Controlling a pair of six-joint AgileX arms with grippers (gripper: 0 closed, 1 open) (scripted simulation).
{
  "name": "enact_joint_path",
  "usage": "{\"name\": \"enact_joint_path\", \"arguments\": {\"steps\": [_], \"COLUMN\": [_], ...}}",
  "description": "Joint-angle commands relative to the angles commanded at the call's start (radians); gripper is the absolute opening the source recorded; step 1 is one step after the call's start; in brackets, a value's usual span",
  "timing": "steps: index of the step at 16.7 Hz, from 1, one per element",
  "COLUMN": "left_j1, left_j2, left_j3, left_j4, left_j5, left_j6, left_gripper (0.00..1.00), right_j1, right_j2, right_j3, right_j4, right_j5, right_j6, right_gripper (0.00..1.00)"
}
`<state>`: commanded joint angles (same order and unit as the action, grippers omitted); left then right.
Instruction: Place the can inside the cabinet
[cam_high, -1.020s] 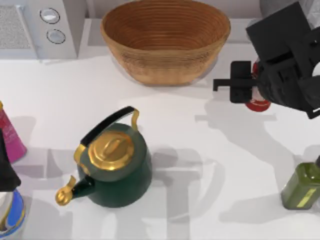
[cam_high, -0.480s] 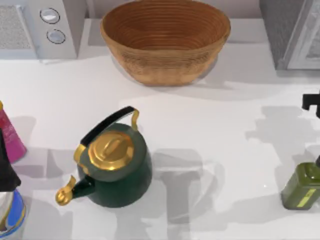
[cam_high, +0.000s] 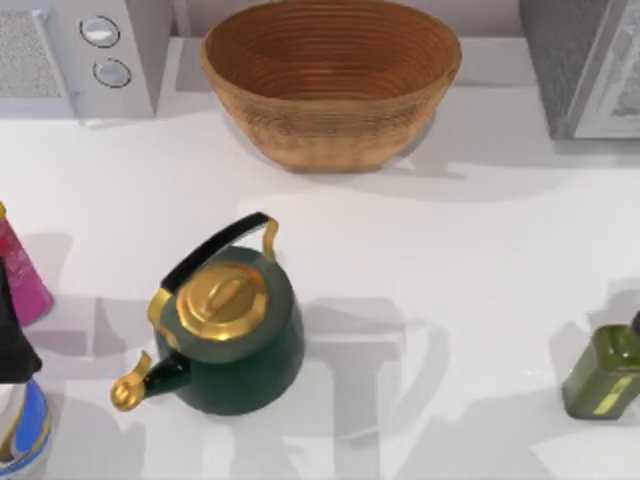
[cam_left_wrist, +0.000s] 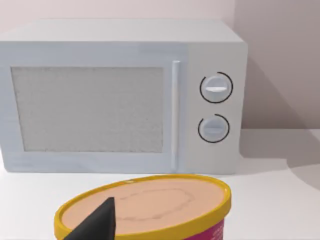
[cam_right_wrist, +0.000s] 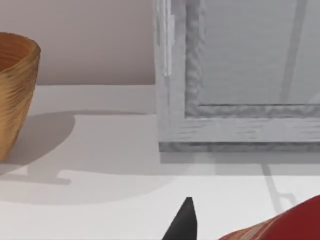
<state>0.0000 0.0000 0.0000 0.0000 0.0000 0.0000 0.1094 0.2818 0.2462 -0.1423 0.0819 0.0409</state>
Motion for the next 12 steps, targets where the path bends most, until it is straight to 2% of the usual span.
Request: {"name": "enact_joint_path", "arguments": {"steps": [6, 12], "left_j1": [0.0, 0.0], "left_j2": [0.0, 0.0], "left_j3": [0.0, 0.0], "left_j4": [0.0, 0.0], "left_j5": [0.0, 0.0], "left_j6": [0.0, 0.0], "left_gripper": [1.0, 1.0], "right_j1": [-0.096, -0.109], "right_j2": [-0.253, -0.282], "right_j3": [-0.221, -0.246], "right_j4": [0.131, 0.142], "right_j5": [-0.076, -0.082], "right_j6": [-0.038, -0.041], "right_gripper": [0.0, 0.0]}}
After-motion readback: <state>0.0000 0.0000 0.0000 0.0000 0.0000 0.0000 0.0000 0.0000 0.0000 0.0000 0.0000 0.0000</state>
